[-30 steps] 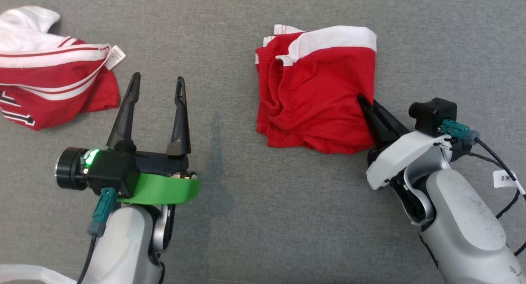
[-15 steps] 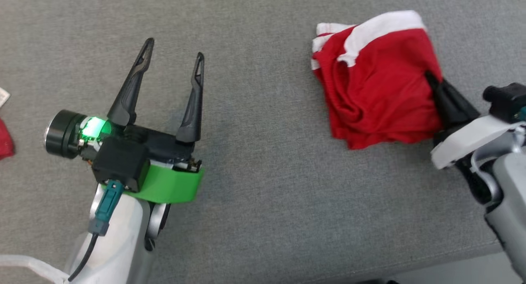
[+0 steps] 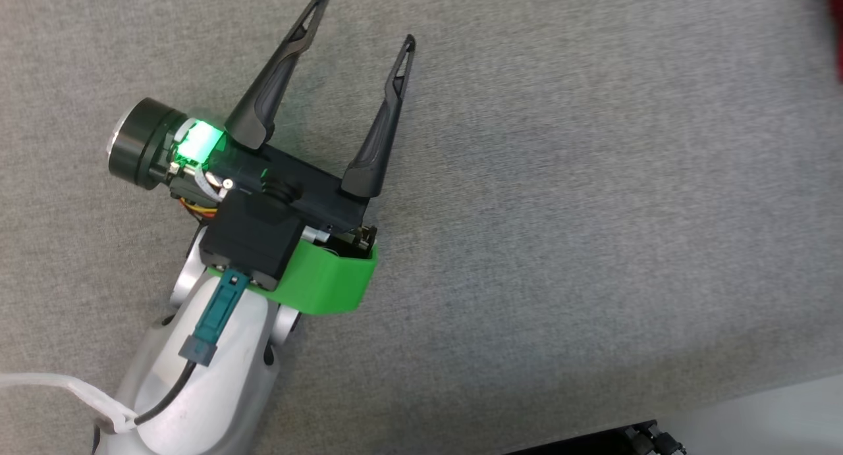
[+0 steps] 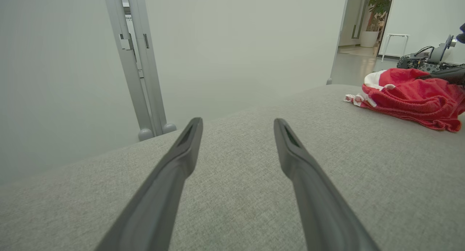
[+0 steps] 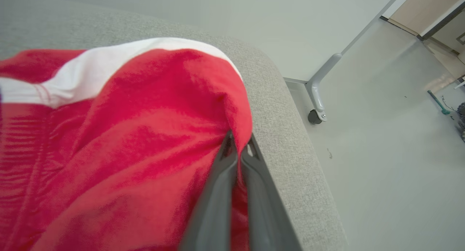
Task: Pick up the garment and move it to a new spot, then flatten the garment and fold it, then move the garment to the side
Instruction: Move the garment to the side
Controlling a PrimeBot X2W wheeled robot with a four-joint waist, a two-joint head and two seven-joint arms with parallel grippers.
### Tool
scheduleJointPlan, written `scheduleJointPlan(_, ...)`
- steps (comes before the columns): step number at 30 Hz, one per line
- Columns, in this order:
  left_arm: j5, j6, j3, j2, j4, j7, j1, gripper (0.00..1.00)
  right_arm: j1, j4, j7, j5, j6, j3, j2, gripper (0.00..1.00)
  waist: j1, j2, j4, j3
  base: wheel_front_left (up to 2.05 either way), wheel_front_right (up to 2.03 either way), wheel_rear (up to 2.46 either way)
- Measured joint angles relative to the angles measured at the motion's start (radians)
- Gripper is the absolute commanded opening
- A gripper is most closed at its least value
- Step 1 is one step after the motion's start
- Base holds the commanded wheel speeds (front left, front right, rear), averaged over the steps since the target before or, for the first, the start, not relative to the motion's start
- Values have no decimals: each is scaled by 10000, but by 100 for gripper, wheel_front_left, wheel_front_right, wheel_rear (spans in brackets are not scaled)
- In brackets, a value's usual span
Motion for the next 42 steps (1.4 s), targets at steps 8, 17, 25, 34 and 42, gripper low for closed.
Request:
scheduleJointPlan(8,2,2,-157,-52,238,-123,-120,100,-420,1350,-692,-259,2,-610,-94,100,0,0,545,448,0,0,0)
scheduleJointPlan(17,-362,290,82,44,656,-249,551,100,1219,1264,-1724,244,-2,-1402,1346,100,0,0,514,-331,0,0,0)
scheduleJointPlan(25,-953,928,717,234,809,-153,2034,100,4158,-2316,-1737,-798,0,-2378,3684,100,0,0,70,-1899,0,0,0)
scheduleJointPlan(34,-1684,1685,1402,196,1114,-203,3652,100,6011,-4767,-1699,-1954,0,-771,6029,100,0,0,-140,-3741,0,0,0)
scheduleJointPlan(42,-2002,2002,1722,165,1413,-291,4490,100,6835,-5825,-1287,-2374,-2,-385,6698,100,-1,0,298,-4870,0,0,0)
